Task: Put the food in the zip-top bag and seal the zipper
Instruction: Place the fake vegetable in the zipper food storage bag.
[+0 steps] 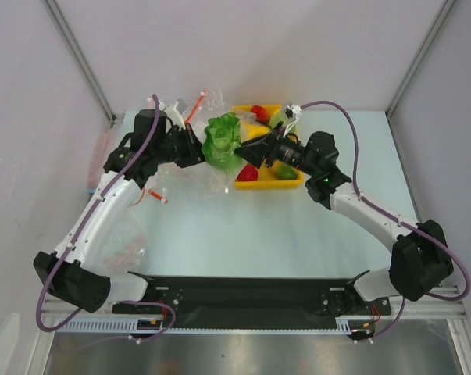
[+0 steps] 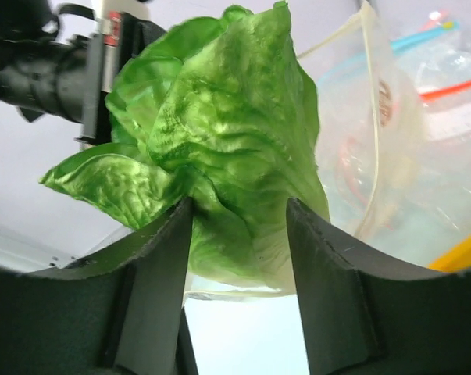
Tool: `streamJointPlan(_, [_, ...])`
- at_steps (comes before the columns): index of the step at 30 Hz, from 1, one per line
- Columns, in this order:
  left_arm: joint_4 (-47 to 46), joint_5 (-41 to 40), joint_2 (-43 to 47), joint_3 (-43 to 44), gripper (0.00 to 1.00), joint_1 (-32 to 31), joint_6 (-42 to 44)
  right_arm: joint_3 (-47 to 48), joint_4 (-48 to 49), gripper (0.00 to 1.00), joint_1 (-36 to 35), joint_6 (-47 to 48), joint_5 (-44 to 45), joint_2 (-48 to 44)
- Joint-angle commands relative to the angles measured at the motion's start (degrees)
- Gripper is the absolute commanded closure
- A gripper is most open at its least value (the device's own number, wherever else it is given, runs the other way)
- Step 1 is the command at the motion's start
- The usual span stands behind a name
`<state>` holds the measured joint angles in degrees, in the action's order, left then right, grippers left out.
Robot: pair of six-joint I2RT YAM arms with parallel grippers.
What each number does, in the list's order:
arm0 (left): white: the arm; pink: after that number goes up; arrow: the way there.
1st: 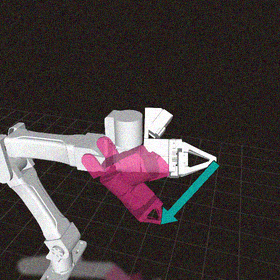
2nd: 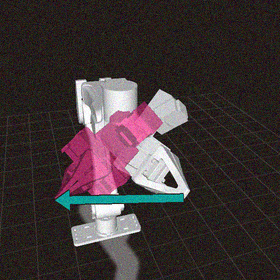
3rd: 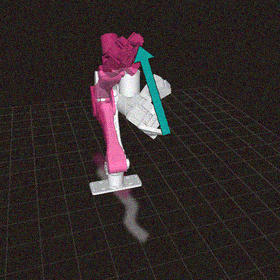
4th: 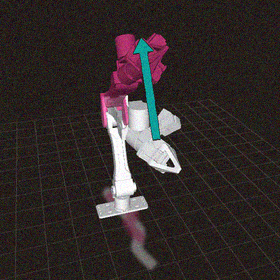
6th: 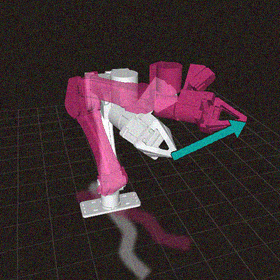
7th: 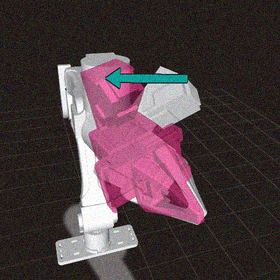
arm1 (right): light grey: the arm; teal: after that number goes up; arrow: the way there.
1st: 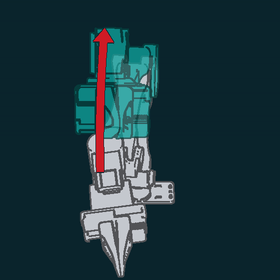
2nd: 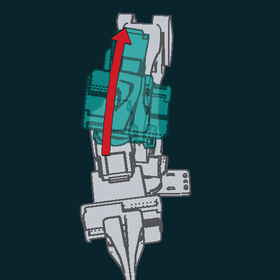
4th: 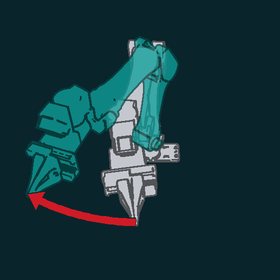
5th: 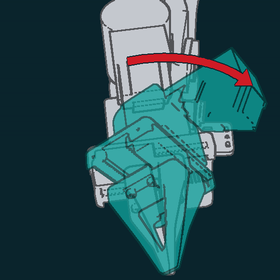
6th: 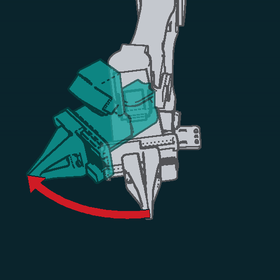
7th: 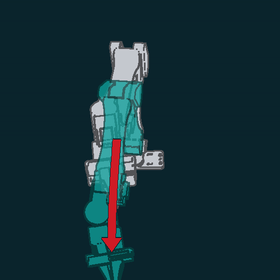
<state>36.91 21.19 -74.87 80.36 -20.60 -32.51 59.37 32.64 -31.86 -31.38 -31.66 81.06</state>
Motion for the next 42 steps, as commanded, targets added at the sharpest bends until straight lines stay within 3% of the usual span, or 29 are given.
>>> streamJointPlan(1, [-5.70, 1.83, 2.62, 0.06, 1.00, 0.03, 0.08, 3.55, -10.84, 0.45, -0.66, 5.61, 2.04, -0.64])
streamJointPlan(11, [-7.64, 2.54, 2.01, 0.59, 0.99, 0.21, -2.03, 5.57, -20.77, 0.69, -0.75, 13.17, 1.95, 0.50])
streamJointPlan(16, [-8.52, 3.94, 0.96, 0.24, 1.00, 0.21, -2.56, 5.84, -22.45, 0.73, -1.01, 14.32, 0.11, 2.35])
streamJointPlan(21, [-8.69, 5.79, -0.18, -0.38, 1.00, 0.12, -2.12, 6.54, -20.60, 0.65, -1.63, 15.20, -1.73, 3.93])
streamJointPlan(25, [-6.33, 6.58, -1.42, -0.99, 1.00, 0.12, -0.80, 6.63, -17.27, 0.47, -1.63, 13.54, -5.95, 4.90])
streamJointPlan(28, [-5.62, 6.41, -1.77, -3.96, 1.00, 0.12, 0.96, 6.10, -15.33, 0.38, -1.63, 13.01, -7.53, 5.60])
streamJointPlan(35, [-7.29, 7.81, -1.42, -6.53, 1.00, -0.32, 1.66, 6.37, -12.17, 0.32, -1.72, 12.48, -13.33, 7.18])
streamJointPlan(36, [-7.20, 7.81, -1.51, -6.27, 1.00, -0.32, 1.84, 6.80, -12.43, 0.34, -1.72, 12.83, -13.86, 7.62])
streamJointPlan(37, [-7.11, 7.81, -1.59, -5.83, 1.00, -0.32, 1.93, 8.11, -12.78, 0.42, -1.72, 13.09, -15.17, 8.06])
streamJointPlan(39, [-6.76, 7.90, -1.94, -5.13, 1.00, -0.41, 2.28, 9.79, -14.79, 0.66, -1.72, 13.71, -16.50, 9.82])
streamJointPlan(40, [-6.58, 7.90, -2.38, -4.60, 1.00, -0.41, 2.36, 10.67, -15.15, 0.88, -1.63, 13.88, -17.64, 10.26])
streamJointPlan(42, [-6.23, 7.81, -2.56, -4.33, 1.00, -0.40, 2.45, 10.76, -14.98, 1.00, -1.45, 12.93, -17.82, 10.70])
